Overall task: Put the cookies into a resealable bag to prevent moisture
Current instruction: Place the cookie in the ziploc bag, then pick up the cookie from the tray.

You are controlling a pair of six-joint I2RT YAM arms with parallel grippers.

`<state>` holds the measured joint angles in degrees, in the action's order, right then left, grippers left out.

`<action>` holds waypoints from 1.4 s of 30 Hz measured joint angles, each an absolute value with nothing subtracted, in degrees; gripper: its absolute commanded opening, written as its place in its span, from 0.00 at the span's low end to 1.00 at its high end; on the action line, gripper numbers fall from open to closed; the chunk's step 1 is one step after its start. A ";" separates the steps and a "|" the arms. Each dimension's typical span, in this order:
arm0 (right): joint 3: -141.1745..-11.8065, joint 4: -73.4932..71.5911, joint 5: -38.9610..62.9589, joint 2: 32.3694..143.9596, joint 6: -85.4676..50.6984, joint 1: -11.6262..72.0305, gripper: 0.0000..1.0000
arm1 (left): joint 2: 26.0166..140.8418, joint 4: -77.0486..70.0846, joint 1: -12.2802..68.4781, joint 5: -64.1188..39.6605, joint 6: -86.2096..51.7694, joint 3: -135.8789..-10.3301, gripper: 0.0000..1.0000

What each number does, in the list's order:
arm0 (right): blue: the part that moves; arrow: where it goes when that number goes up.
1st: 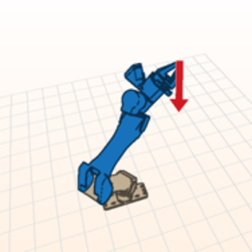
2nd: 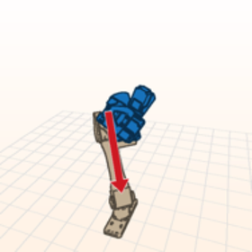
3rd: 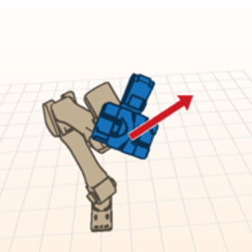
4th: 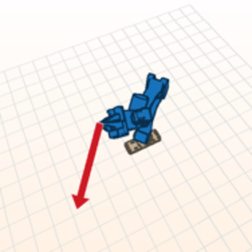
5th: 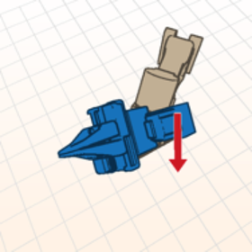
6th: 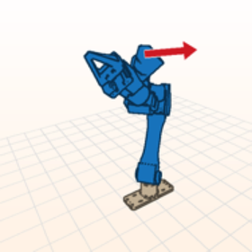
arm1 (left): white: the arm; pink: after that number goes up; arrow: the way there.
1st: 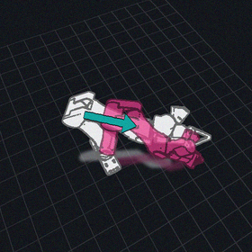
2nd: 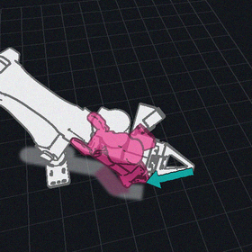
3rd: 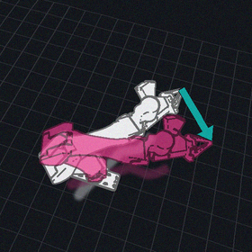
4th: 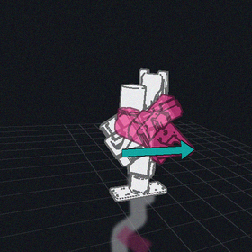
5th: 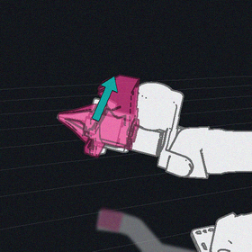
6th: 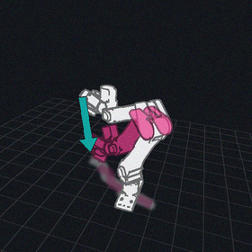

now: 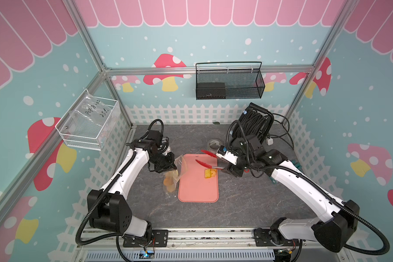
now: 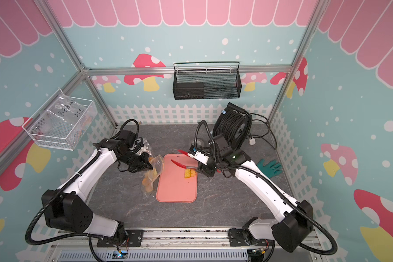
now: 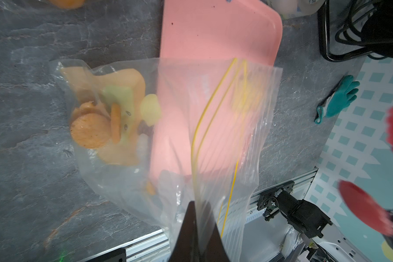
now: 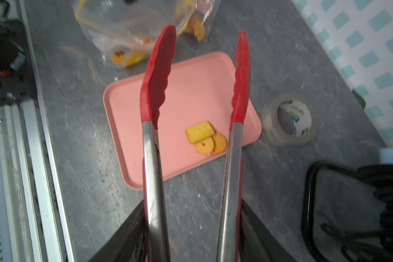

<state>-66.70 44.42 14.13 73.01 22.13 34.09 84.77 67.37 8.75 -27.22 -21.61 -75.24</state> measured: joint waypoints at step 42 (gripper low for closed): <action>-67.42 41.41 -0.69 92.18 30.46 38.65 0.45 | 85.67 67.02 8.75 -27.31 -19.90 -72.97 0.00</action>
<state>-67.42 41.41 -0.69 92.18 30.46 38.65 85.67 67.02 8.75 -27.31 -19.90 -72.97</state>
